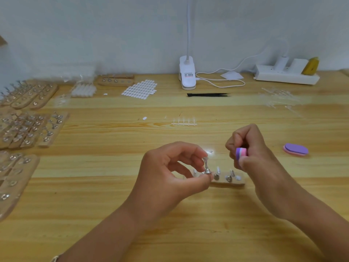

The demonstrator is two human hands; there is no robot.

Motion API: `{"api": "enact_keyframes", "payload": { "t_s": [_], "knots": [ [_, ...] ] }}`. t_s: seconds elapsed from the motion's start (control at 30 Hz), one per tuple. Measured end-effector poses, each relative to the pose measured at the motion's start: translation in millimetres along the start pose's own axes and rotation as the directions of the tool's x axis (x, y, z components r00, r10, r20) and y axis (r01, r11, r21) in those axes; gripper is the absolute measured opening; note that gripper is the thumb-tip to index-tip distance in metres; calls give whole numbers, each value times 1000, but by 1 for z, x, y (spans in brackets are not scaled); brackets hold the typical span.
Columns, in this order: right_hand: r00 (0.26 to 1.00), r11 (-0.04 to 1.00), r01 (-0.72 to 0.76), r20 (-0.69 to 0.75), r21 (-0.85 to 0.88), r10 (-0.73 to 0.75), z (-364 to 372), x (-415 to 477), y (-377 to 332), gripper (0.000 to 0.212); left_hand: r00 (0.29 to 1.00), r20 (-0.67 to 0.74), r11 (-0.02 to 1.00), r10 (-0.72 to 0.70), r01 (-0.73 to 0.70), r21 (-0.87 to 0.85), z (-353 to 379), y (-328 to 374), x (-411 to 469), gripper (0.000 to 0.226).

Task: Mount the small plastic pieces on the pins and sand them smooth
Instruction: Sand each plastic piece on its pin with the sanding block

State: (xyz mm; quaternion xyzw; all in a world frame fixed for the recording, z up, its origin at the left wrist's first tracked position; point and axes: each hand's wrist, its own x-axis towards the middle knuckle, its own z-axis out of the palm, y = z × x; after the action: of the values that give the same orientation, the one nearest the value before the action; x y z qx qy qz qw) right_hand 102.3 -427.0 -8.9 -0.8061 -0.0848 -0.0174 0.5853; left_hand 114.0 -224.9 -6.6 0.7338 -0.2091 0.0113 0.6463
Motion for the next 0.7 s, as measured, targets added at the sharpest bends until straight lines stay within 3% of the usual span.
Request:
{"api": "enact_keyframes", "payload": {
  "t_s": [0.07,0.2,0.27,0.37,0.53,0.7],
  "knots": [
    [993,984,113,52,-140,-107,-2,-7,2,12,1000,-10,1000,-21,21,-8,0,-1,0,32],
    [963,961,260,-51,-97,-266,3,-3,-1,14,998,-22,997,-56,55,-50,0,0,0,31],
    [911,909,394,-77,-133,-406,6,-3,-2,18,998,-18,996,-63,62,-62,0,0,0,31],
    [810,775,542,-44,-326,-585,14,-8,-3,19,999,-10,998,-45,45,-51,0,2,-1,30],
    [780,691,546,-12,-474,-625,7,-3,5,22,997,-47,996,-67,64,-62,0,1,0,31],
    [711,655,609,-58,-447,-701,13,-4,3,23,999,-13,997,-48,48,-66,0,2,-1,30]
  ]
}}
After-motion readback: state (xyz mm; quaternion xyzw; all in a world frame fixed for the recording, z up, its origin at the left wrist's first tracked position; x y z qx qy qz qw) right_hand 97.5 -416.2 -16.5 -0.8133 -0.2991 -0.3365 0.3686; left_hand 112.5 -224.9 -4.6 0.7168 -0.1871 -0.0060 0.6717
